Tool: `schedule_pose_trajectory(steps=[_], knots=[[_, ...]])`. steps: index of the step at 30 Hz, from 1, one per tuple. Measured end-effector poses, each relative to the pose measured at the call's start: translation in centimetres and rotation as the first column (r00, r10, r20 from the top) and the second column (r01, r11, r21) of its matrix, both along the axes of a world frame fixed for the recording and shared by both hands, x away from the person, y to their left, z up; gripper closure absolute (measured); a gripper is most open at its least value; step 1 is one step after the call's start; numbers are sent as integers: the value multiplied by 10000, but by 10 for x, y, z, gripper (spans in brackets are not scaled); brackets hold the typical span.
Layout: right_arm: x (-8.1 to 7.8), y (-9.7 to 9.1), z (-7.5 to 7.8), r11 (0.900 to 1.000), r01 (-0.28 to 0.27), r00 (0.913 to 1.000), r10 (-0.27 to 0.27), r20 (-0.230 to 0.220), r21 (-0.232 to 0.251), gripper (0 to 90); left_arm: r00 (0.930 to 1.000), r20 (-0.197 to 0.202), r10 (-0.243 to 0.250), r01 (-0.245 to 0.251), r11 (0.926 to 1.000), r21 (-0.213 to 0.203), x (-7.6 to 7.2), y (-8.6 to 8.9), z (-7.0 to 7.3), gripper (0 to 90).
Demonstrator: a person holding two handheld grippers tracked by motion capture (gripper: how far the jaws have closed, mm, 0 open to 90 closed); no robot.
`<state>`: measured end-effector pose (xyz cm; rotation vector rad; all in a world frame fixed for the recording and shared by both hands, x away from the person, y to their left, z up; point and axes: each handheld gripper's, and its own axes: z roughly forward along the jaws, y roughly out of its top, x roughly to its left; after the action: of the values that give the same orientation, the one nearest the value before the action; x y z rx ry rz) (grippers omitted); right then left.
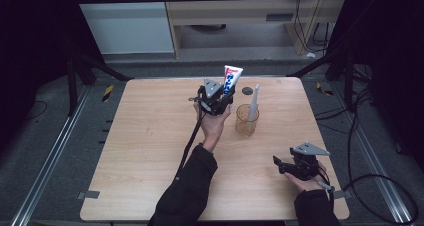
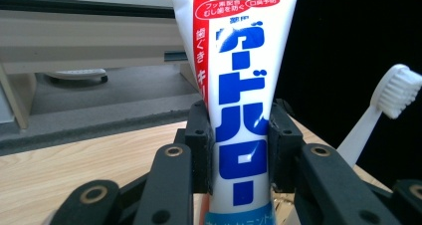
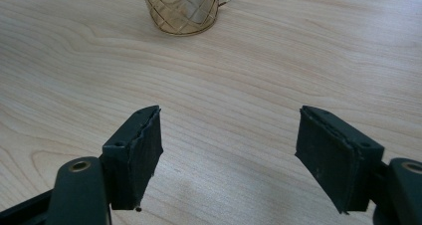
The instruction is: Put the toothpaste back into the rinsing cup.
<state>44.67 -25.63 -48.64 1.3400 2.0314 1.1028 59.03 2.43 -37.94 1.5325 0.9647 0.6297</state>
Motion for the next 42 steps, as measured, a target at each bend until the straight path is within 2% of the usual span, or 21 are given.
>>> schedule_pose_trajectory(steps=[7,11,13,24,36,42], knots=[[1,-1,-1,10000,5,10000,-5,62,-85,261,9999,-7,-132,132,9999,-23,8,-15,-3,682],[1,-2,-1,9999,-19,10000,20,77,-101,260,9996,57,-269,268,9996,116,9,-25,-4,681],[1,-2,-1,9999,-20,10000,20,68,-105,260,9995,45,-306,306,9995,56,9,-28,-5,681],[1,0,-2,10000,-28,10000,28,-26,-27,261,9994,-47,-332,331,9993,-169,15,-38,-14,681],[1,-1,-2,10000,-72,10000,72,0,-69,261,9980,-270,-569,568,9984,-41,20,-48,-28,680],[1,0,-2,10000,-78,10000,78,-51,-36,261,9966,-187,-805,806,9967,62,20,-50,-31,677]])
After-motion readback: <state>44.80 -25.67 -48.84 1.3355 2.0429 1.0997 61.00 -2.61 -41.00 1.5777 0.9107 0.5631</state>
